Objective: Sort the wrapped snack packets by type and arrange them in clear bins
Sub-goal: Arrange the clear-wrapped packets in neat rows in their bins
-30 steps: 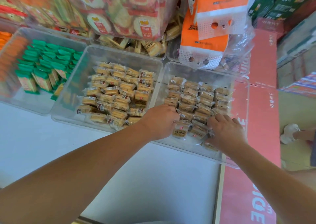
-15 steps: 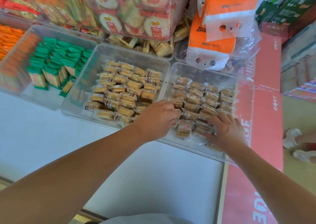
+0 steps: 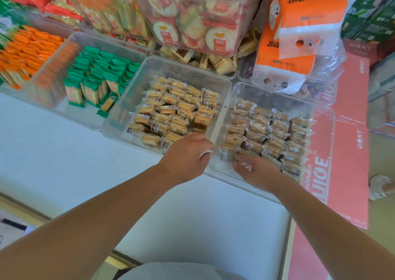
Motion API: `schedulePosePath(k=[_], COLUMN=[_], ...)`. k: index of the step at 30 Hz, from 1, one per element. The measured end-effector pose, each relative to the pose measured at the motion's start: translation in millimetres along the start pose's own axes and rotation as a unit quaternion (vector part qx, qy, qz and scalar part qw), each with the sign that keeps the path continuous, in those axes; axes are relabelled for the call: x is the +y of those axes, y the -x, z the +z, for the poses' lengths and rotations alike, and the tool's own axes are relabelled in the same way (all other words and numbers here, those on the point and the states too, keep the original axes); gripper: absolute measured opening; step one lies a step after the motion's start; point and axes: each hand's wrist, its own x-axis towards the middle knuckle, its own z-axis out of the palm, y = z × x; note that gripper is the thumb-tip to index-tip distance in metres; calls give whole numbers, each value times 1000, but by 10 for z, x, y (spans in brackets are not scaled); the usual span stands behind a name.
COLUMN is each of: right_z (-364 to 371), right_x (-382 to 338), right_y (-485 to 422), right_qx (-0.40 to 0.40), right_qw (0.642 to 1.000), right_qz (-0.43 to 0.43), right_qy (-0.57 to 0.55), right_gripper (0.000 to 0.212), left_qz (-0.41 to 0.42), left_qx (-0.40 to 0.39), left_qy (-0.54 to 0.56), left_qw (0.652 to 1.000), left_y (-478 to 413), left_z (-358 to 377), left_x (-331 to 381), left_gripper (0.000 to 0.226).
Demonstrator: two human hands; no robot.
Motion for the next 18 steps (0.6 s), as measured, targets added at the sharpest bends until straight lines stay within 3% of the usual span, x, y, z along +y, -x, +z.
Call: schedulePosePath(k=[4, 8, 10, 18], right_z=[15, -74, -144, -75], right_x=[69, -5, -117, -913], right_y=[57, 131, 187, 326], right_qx=[9, 15, 30, 166], right_qw=[1000, 999, 998, 983], right_qz=[6, -6, -16, -79], right_qy=[-4, -32, -50, -10], right_gripper=[49, 16, 11, 13], left_qz=[-19, -36, -43, -85], left_qx=[7, 8, 7, 77], left_qy=[8, 19, 21, 21], left_qw=[1000, 999, 999, 993], left_y=[87, 166, 237, 616], left_z=[6, 20, 17, -173], left_x=[-61, -58, -70, -234], left_gripper=[20, 18, 16, 21])
